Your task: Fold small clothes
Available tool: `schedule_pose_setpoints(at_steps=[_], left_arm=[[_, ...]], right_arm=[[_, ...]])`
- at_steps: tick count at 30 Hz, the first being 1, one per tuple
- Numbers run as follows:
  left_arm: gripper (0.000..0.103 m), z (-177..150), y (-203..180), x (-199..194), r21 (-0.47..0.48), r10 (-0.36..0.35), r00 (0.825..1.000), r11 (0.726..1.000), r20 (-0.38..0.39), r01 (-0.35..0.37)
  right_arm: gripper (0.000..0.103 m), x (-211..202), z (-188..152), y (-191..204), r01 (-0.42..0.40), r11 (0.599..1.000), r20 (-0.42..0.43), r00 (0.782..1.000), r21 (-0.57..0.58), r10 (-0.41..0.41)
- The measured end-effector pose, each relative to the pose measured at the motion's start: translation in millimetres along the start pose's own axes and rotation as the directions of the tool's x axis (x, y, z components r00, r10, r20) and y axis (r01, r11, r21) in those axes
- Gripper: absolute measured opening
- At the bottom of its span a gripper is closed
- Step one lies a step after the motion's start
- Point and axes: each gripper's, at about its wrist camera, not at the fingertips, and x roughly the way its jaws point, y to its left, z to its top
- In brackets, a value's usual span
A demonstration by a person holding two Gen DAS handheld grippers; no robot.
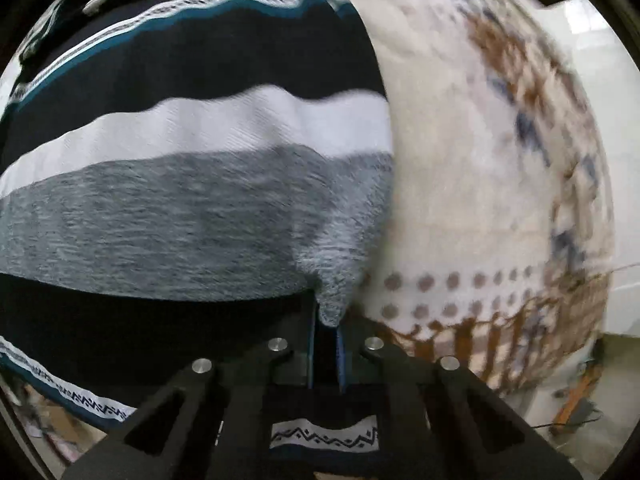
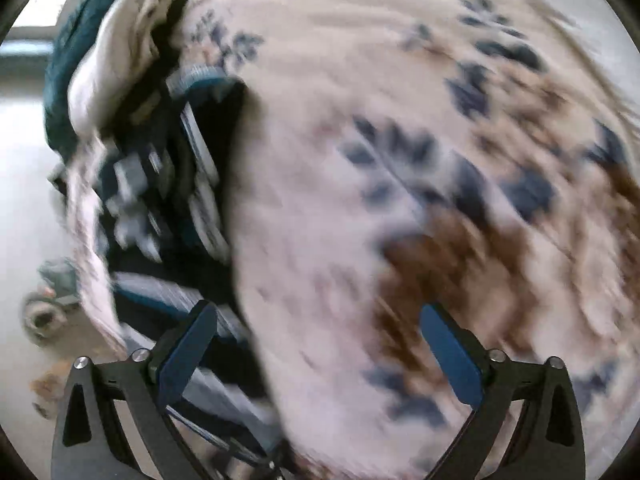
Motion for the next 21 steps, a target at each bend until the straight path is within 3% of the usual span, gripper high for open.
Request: schedule_pose_setpoints(at_steps=[3,8,10,11,12,21], left_arm=[[0.006,4.3,13.1,-25.1,-0.025,-0.032,0.998,0.999,0.045,0.034],[0.006,-6.1,29.3,-64.3,-0.059,-0.052,0.994,0.997,0.094,0.058],[0.006,-10.7,37.6,-77.6,-0.087,-0.058,0.992,0.994,0.113,0.068],[0.006,-10.5,46.2,-82.2,-0.099,-0.058,0.991,0.993,0.120,0.070],[0.006,-12.5,52.4,-89.5,-0.121,-0.058,0.989,0.990,0.134,0.075],[0.006,-18.8,142.5,-158.2,-0.324,-0.051,0.963,0.936,0.264,0.138]], right_arm=[[0.073,24.1,46.8,15.1,-0.107,0.993,0.007,0.994,0.040,0.107],[0.062,68.0,103.3,30.5,-0.171,0.976,-0.003,0.985,0.134,0.173],[0.041,82.9,112.7,33.5,-0.185,0.968,-0.020,0.981,0.167,0.191],[0.021,87.2,115.7,37.3,-0.192,0.966,-0.023,0.980,0.174,0.199],[0.008,88.1,117.0,42.9,-0.183,0.969,-0.020,0.982,0.166,0.189],[0.007,34.3,110.4,145.7,-0.115,0.993,0.043,0.992,-0.002,0.115]])
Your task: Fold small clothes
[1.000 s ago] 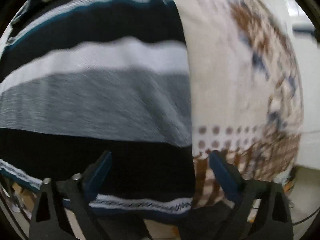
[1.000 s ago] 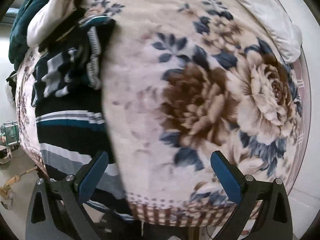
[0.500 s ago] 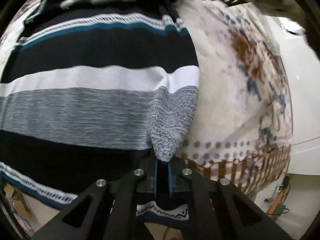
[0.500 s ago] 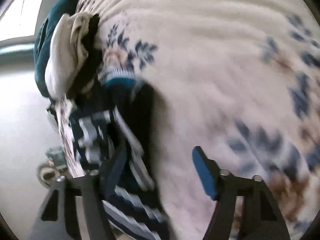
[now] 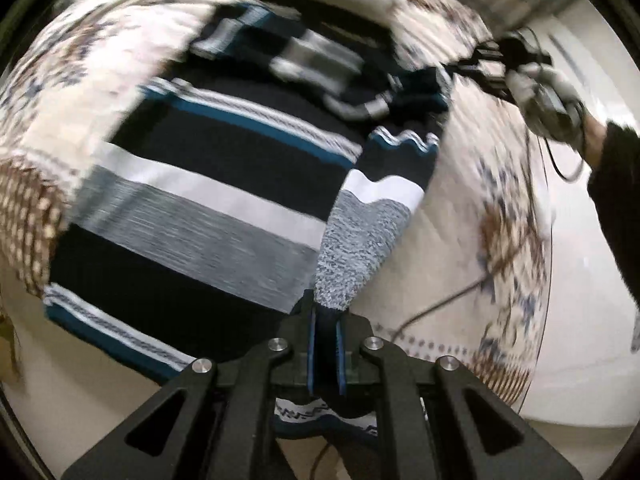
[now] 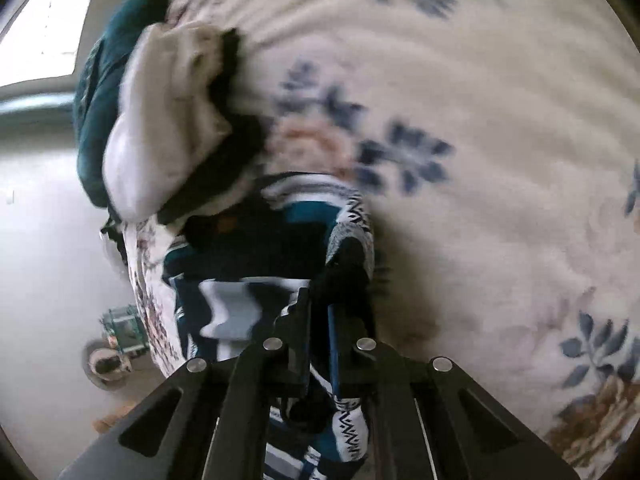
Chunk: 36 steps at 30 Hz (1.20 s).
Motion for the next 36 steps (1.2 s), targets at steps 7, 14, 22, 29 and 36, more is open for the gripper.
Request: schedule_pose_setpoints(at_steps=[7,14,22,29,36], left_arm=[[0.006,12.6,83.8,-19.6,-0.149,-0.051,0.998,0.987,0.037,0.056],[0.005,19.1,186.1,-12.9,-0.307,-0.113,0.993,0.944,0.040,0.120],[0.006,14.6,267.3,-4.0,-0.382,-0.127,0.991,0.915,0.029,0.129],[0.010,14.3,315.7,31.0,-0.447,-0.170,0.985,0.884,-0.029,0.140],[0.063,0.1,327.8,16.7,-0.342,-0.150,0.972,0.936,-0.181,0.081]], right_arm=[[0.006,12.1,-3.0,146.3,0.077,0.978,0.000,0.997,-0.195,-0.078],[0.006,118.9,-19.3,287.2,0.233,0.907,0.005,0.969,-0.352,-0.247],[0.006,258.5,-50.0,384.3,0.400,0.775,0.021,0.894,-0.490,-0.448],[0.008,332.6,-60.9,390.9,0.466,0.740,-0.011,0.843,-0.484,-0.538],[0.071,264.5,-118.6,363.2,0.317,0.818,-0.135,0.895,-0.480,-0.426]])
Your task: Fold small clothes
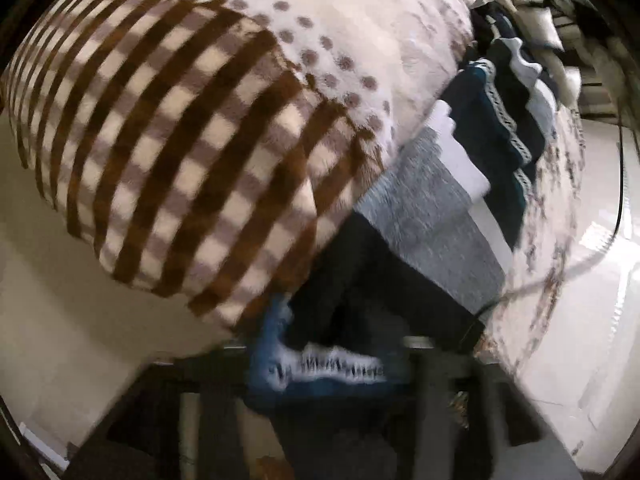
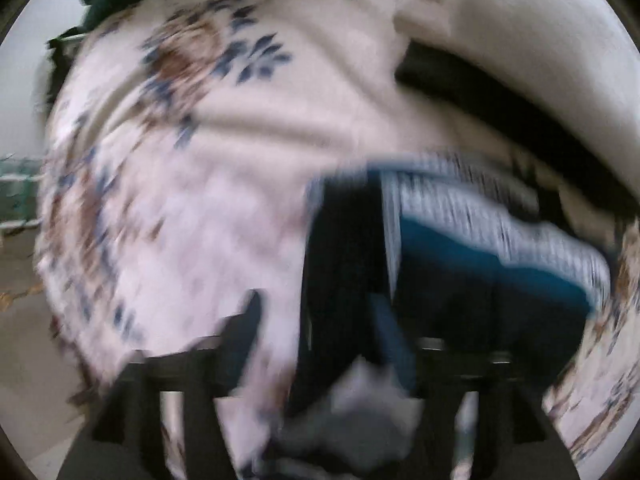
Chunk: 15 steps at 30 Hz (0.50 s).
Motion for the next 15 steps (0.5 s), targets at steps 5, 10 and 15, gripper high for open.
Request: schedule_pose_setpoints(at_steps=[5,10,15], left_arm=[[0.067,-4.1,-0.2,14.9,0.005,0.029,0.999,1.000,-0.031,-0.029],[0.067,-7.7,-1.8,47.7,-0.044,0.133,0.986,0.990,-0.098,-0.137],[0.066,-21.4,-17.5,21.1,-0.003,0.220,0.970,0.975,-0.104,-0.222]], right_arm=[[0.072,-7.6,-145.0,-45.7,-0.022,1.000,-0.061,0.998,0.009,0.022],[0.072,57.9,-312.5,-88.8,-0.009,0.997,-0.263,0.964,0.078,0.029],[0.072,123.0,-423.5,-86.4,-0.019,1.000,-0.447,0.894,0.008,0.021]])
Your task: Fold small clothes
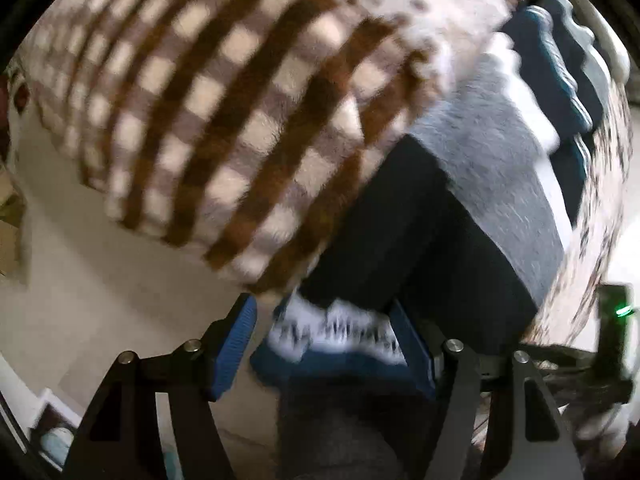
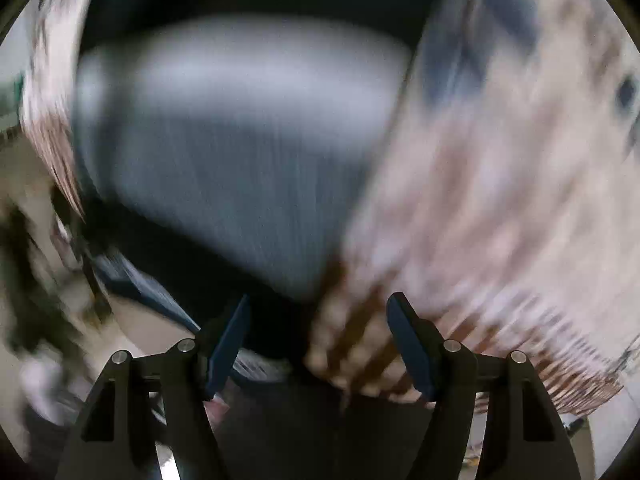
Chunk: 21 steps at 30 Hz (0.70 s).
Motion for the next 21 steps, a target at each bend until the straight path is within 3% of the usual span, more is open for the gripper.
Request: schedule_pose_setpoints(at_steps=[2,4,6,9,12,15,18,21], left_arm=[[0.066,-6.9,-13.1,-31.7,0.041,-0.009,0.999,0.999,0.034,0.008],[0.067,-3.6,-33.5,-66.3,0.080,-0.028,0.996,0.997,0.084,0.022],[0.067,13.7,-59.6,-100.1,0.119,-0.079,0.986,0.991,0.149,0.061],[0.067,61.0,-99.4,-132.2,0.172,-0.182,0.954,0.975,0.238,0.143],[0.067,141.5,-151.4,-146.5,0.237,-0.272,0.913,0.950,0.303,0.204],[0.067,222.4,-202.0,-137.3,0.309,-0.308,0.894,0.928,0.326,0.208],[0.067,292.3,-243.9,-113.5,0.366,-0.311,0.898,0.911,0.310,0.189],[0.066,352.4,-279.0,-75.8,0.429,-0.263,0.927,0.894,0.267,0.130]], right_arm=[[0.071,1.0,-14.5,-6.2,-0.065,0.998,-0.014,0.998,0.019,0.065],[0.071,-24.6,-20.5,-22.3,-0.157,0.986,0.065,0.986,0.051,0.153],[0.071,-62.6,-19.7,-46.4,-0.197,0.977,0.180,0.967,0.082,0.180],[0.072,-125.6,-5.3,-83.1,-0.259,0.958,0.357,0.913,0.126,0.200],[0.072,-184.0,20.2,-116.6,-0.306,0.937,0.490,0.851,0.167,0.190],[0.072,-235.2,53.1,-147.3,-0.369,0.909,0.604,0.774,0.191,0.187],[0.072,-289.5,108.1,-160.9,-0.424,0.881,0.682,0.709,0.210,0.179],[0.072,-314.3,158.7,-171.3,-0.478,0.853,0.724,0.661,0.208,0.194]])
